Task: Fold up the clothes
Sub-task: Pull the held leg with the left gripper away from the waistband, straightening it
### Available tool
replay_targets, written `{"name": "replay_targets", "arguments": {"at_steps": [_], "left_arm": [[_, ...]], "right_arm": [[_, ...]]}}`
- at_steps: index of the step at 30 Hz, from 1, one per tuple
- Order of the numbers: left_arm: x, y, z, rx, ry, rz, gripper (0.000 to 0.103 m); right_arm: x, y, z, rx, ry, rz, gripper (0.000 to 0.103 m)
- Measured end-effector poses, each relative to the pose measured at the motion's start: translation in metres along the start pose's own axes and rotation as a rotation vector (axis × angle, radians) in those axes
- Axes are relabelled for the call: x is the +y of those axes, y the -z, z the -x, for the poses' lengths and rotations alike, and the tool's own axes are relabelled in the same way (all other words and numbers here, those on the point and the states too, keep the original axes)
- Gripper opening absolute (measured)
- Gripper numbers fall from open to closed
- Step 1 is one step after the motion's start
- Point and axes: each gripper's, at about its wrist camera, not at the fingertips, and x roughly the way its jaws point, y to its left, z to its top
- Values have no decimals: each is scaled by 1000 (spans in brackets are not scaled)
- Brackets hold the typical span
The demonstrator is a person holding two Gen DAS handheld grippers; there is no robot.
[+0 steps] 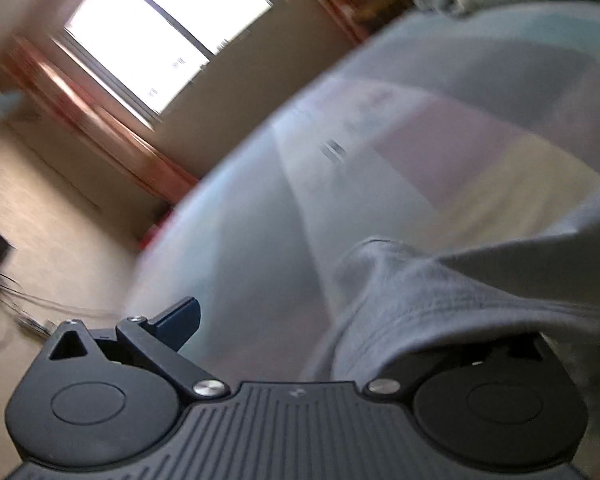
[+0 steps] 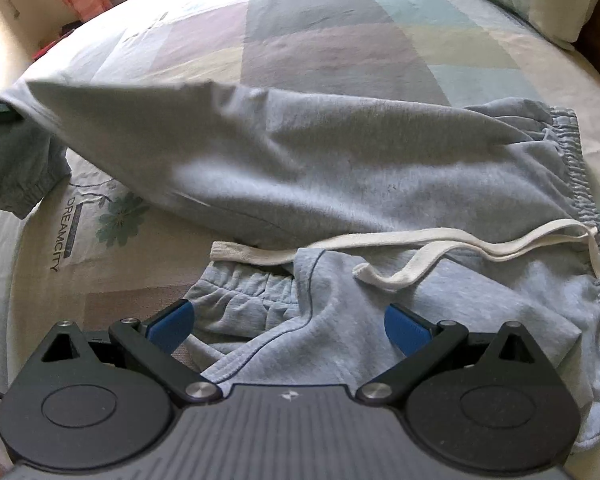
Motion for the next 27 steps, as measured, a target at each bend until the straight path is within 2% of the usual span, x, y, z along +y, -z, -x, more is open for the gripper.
{"name": "replay_targets", "arguments": {"at_steps": [3,6,9,12,15,17,21,24,27], "left_arm": [[-1,14,-13,41,55,16,103],[10,19,-32,93,58,57,103],[19,21,-46,110,37,62,103],[26,26,-55,142,102,100,101],[17,36,-56,152,170,46,101],[6,44,-64,168,179,-20,101],[1,53,-84,171,89,-57,101],[15,53,-97,171,11,-16,102],[34,49,-100,130,-78,28,102]], "right_arm": [[1,-4,-1,7,-24,-1,103],[9,-10,0,21,-94,18,103],[26,-17,3,13,-139,71,103],[46,-24,6,2,-172,128,103],[63,-28,6,-1,-186,171,103],[71,-31,5,15,-207,185,103],[87,-36,5,34,-232,222,103],[96,-38,5,38,-235,246,103],[101,-38,1,40,-233,245,103]]}}
